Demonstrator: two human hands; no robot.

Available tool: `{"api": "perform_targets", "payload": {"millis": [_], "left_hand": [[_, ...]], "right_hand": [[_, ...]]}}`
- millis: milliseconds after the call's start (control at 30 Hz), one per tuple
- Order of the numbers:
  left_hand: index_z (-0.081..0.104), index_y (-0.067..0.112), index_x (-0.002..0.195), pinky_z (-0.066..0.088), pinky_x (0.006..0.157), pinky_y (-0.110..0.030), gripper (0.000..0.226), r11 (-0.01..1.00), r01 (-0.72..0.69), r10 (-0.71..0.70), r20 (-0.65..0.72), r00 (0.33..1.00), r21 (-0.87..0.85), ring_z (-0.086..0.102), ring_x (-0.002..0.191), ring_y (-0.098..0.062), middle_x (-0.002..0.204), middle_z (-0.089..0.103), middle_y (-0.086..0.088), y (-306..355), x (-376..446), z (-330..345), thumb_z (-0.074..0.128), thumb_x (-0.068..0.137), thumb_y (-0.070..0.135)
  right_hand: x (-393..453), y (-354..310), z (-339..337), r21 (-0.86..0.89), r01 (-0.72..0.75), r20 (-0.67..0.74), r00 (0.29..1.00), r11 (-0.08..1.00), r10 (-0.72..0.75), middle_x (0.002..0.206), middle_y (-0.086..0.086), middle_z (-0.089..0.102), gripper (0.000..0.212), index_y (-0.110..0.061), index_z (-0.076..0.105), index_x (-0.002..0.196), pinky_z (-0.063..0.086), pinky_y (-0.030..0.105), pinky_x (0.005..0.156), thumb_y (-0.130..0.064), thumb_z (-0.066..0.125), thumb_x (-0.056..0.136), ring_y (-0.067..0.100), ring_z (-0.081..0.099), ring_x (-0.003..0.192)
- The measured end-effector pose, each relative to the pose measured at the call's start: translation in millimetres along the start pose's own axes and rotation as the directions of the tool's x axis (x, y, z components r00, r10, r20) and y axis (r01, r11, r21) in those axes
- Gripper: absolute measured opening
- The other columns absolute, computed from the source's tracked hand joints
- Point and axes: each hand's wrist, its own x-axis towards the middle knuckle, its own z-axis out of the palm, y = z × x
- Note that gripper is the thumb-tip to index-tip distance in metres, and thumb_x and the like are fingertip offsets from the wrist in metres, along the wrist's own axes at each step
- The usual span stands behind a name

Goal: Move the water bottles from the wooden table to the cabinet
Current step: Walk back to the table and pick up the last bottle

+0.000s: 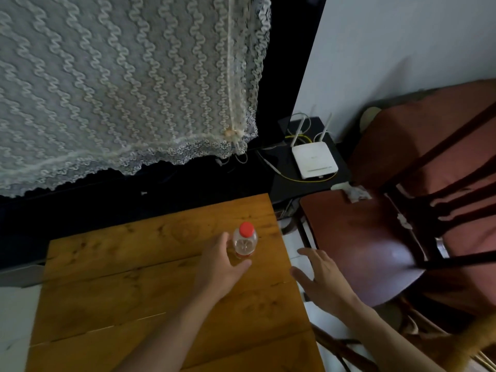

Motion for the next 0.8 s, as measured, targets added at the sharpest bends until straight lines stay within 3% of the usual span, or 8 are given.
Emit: {"api": "perform_targets", "payload": {"millis": [133,267,367,567,700,800], "left_hand": [[0.046,0.026,0.136,0.042,0.089,-0.018,0.073,0.997,-0.046,0.042,-0.066,0.997,-0.056,0.05,0.112,-0.003,0.129,0.052,0.012,-10.1,19.6,18.7,0.083,0.075,0.04],[0.049,0.027,0.129,0.047,0.093,-0.023,0.068,0.989,-0.122,0.114,-0.099,0.989,-0.083,0.054,0.112,-0.009,0.123,0.056,0.008,-18.8,35.6,36.9,0.086,0.073,0.036],[0.049,0.027,0.127,0.052,0.089,-0.025,0.071,0.984,-0.155,0.143,-0.129,0.981,-0.086,0.056,0.105,-0.009,0.118,0.057,0.008,-26.7,42.5,49.0,0.089,0.069,0.035],[0.054,0.02,0.122,0.049,0.08,-0.018,0.068,0.978,-0.177,0.157,-0.166,0.974,-0.114,0.056,0.097,-0.01,0.112,0.059,0.006,-32.0,45.5,54.4,0.092,0.066,0.027],[0.056,0.02,0.12,0.055,0.08,-0.027,0.067,0.972,-0.203,0.184,-0.153,0.971,-0.121,0.059,0.095,-0.01,0.108,0.059,0.008,-31.2,44.0,50.0,0.093,0.064,0.025],[0.056,0.019,0.122,0.051,0.079,-0.018,0.07,0.976,-0.18,0.163,-0.138,0.977,-0.121,0.057,0.097,-0.008,0.108,0.058,0.009,-25.7,38.4,43.1,0.093,0.064,0.029]], "right_hand": [[17.9,4.7,17.2,0.025,-0.015,0.032,0.999,1.0,0.014,0.15,0.002,0.038,0.059,-0.025,0.037,0.145,0.039,0.032,0.102,-0.053,0.049,0.095,0.019,0.039,0.134],[27.7,10.3,28.5,0.05,-0.02,0.043,0.999,0.999,0.018,0.149,0.003,0.04,0.057,-0.026,0.039,0.144,0.039,0.032,0.103,-0.053,0.05,0.094,0.019,0.04,0.134],[30.2,15.5,34.9,0.061,-0.035,0.042,0.999,0.998,0.032,0.147,0.004,0.042,0.056,-0.025,0.04,0.143,0.038,0.033,0.106,-0.051,0.052,0.094,0.02,0.04,0.134],[30.3,23.9,41.8,0.065,-0.057,0.06,0.997,0.996,0.053,0.148,0.004,0.041,0.058,-0.027,0.039,0.143,0.041,0.036,0.106,-0.055,0.051,0.093,0.021,0.04,0.134],[27.3,21.5,40.5,0.078,-0.062,0.058,0.997,0.995,0.057,0.148,0.005,0.042,0.057,-0.026,0.039,0.143,0.039,0.035,0.106,-0.053,0.051,0.094,0.021,0.041,0.133],[24.7,18.6,36.9,0.091,-0.049,0.044,0.998,0.995,0.045,0.148,0.006,0.042,0.057,-0.025,0.04,0.143,0.039,0.036,0.107,-0.05,0.053,0.094,0.022,0.042,0.133]]}}
